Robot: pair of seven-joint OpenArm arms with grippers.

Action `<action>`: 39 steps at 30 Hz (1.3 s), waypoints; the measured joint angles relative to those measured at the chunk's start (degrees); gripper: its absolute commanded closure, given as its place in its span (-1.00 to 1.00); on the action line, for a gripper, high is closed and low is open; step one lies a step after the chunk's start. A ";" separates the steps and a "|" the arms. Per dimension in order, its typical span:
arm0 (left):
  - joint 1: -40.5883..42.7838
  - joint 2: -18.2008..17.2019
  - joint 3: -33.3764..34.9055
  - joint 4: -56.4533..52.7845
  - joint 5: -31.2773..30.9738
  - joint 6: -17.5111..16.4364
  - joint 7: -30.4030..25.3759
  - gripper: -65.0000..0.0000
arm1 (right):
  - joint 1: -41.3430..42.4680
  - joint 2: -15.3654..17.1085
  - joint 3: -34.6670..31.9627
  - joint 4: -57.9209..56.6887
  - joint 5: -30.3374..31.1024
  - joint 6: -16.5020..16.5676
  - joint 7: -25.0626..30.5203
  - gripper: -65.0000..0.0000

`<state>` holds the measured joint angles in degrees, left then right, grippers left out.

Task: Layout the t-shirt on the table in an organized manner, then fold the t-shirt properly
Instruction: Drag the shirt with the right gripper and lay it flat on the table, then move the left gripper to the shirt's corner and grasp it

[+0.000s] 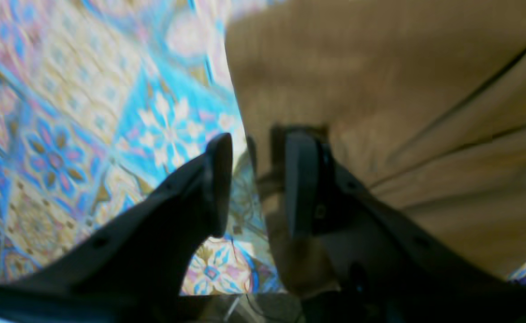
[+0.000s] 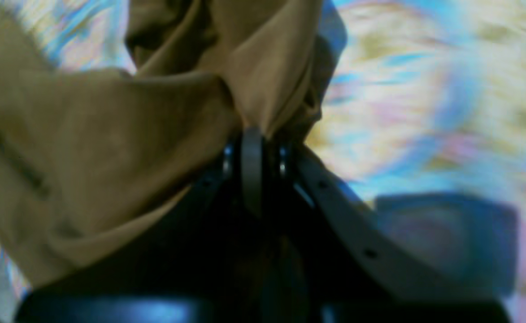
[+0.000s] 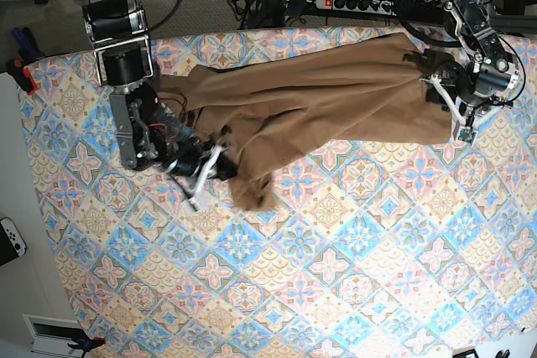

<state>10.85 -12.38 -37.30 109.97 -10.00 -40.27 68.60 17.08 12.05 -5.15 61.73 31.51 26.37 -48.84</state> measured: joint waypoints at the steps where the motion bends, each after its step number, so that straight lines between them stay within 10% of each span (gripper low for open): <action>1: -0.13 0.02 0.00 -0.42 -0.04 0.02 -0.09 0.40 | 0.22 0.02 1.81 0.59 -0.26 -1.44 -0.55 1.00; 11: 0.09 0.17 0.00 -1.18 -0.22 0.00 -0.44 0.40 | 2.43 0.31 27.93 5.75 -1.03 -3.72 -0.83 1.00; 17: 0.07 0.55 0.26 -1.18 -0.22 0.00 -0.37 0.39 | 6.54 0.35 29.88 6.12 -2.60 -3.26 2.64 0.98; 22: 0.11 2.91 0.44 -1.18 -0.61 -0.02 -0.04 0.38 | 4.48 0.22 29.75 6.14 -7.69 -3.48 0.70 -0.09; 25: 0.13 2.67 0.42 -1.18 -0.07 0.00 0.00 0.38 | 4.66 0.17 29.79 10.34 -7.58 -3.08 0.85 -0.38; 32: 0.13 2.67 0.39 -1.14 -0.22 0.02 0.02 0.38 | -1.05 -0.04 31.47 20.98 -7.85 -3.02 -0.46 -0.16; 39: 0.13 2.43 4.81 -1.14 -0.26 0.15 -0.07 0.38 | -9.11 -0.59 49.77 24.26 -7.34 -3.85 1.29 0.01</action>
<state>10.98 -9.96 -32.49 108.84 -10.26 -40.12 68.53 7.97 11.46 44.62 86.00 24.16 22.52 -47.55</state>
